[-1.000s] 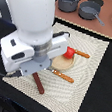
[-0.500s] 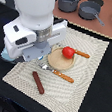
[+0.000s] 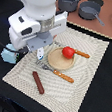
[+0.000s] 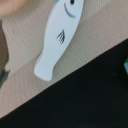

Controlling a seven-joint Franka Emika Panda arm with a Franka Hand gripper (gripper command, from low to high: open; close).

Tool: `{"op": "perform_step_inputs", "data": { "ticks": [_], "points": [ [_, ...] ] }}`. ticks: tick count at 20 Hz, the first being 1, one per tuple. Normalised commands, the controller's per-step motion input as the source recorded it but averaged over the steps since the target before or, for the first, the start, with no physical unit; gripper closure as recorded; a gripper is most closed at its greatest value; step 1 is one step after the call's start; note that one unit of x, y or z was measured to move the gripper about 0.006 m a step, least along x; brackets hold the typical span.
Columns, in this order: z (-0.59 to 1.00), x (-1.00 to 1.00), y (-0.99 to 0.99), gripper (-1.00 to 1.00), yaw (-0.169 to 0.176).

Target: Interact with the objects in diverse but meaningful ways.

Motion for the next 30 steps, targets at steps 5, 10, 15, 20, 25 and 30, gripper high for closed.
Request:
{"op": "perform_step_inputs", "data": {
  "ticks": [5,10,15,20,25,30],
  "points": [
    [-0.56,-0.25,0.10,-1.00,0.002],
    [-0.48,-0.50,0.18,-1.00,0.007],
    [-0.32,-0.68,0.35,-1.00,0.029],
    [-0.34,-0.56,0.34,-1.00,0.020],
    [-0.38,-0.32,0.26,-1.00,0.000],
    [-0.23,-0.29,0.22,1.00,0.000]
  ]
}}
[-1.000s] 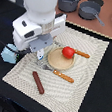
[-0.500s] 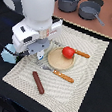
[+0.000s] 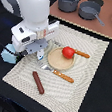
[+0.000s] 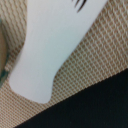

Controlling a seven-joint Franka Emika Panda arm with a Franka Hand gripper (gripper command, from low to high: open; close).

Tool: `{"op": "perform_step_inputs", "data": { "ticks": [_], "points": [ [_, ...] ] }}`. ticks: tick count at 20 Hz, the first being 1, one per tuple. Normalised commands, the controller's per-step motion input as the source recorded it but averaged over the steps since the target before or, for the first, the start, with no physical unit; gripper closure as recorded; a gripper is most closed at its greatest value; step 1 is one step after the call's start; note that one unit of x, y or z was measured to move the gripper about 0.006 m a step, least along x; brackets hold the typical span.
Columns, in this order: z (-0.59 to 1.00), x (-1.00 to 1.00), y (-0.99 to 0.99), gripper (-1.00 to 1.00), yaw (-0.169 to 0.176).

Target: Interact with the objects in diverse but meaningful ways.

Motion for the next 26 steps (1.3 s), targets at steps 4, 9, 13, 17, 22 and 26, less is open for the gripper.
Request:
{"op": "perform_step_inputs", "data": {
  "ticks": [4,9,13,17,22,26],
  "points": [
    [-0.13,-0.22,0.19,1.00,0.000],
    [-0.05,-0.17,0.15,1.00,0.000],
    [0.05,-0.26,0.11,1.00,0.000],
    [0.32,-0.35,0.14,1.00,-0.005],
    [0.48,-0.44,0.07,1.00,-0.106],
    [0.54,-0.43,0.02,1.00,-0.136]
  ]
}}
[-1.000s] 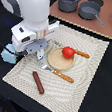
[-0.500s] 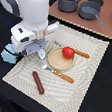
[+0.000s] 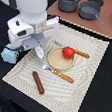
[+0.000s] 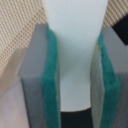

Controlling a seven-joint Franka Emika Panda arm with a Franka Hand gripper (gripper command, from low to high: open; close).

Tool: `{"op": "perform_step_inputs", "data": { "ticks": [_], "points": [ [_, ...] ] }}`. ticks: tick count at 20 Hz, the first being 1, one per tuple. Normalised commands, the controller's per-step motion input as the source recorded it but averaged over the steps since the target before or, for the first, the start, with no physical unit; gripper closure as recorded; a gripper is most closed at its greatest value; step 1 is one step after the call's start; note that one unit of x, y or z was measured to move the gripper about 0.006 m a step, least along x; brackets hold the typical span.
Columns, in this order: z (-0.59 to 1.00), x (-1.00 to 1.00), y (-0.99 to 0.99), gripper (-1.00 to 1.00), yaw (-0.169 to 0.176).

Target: Interact with the objects in diverse but meaningful ways.

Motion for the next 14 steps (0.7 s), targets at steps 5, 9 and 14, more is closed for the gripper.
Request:
{"op": "perform_step_inputs", "data": {
  "ticks": [5,9,14],
  "points": [
    [0.66,0.12,0.41,1.00,-0.112],
    [0.89,0.53,0.60,1.00,-0.055],
    [0.92,0.72,0.69,1.00,-0.004]
  ]
}}
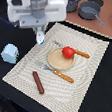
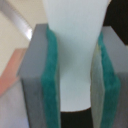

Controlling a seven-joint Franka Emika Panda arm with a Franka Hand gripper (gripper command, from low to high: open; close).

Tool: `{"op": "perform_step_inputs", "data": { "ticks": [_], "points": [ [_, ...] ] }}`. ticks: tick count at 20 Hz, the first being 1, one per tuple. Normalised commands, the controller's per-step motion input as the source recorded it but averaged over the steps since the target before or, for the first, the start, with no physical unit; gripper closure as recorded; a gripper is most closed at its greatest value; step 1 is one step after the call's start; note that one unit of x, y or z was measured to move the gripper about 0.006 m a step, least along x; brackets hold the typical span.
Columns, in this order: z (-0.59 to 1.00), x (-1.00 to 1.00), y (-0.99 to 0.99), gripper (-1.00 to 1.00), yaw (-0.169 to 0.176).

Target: Interact with the objects in diverse but meaningful ways.

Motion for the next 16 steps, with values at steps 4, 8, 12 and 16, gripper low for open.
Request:
{"op": "perform_step_inputs", "data": {
  "ticks": [4,8,12,16],
  "points": [
    [0.71,0.76,0.69,1.00,0.000],
    [0.24,0.74,0.68,1.00,0.000],
    [-0.20,0.59,0.56,1.00,0.015],
    [-0.44,0.41,0.44,1.00,0.036]
  ]
}}
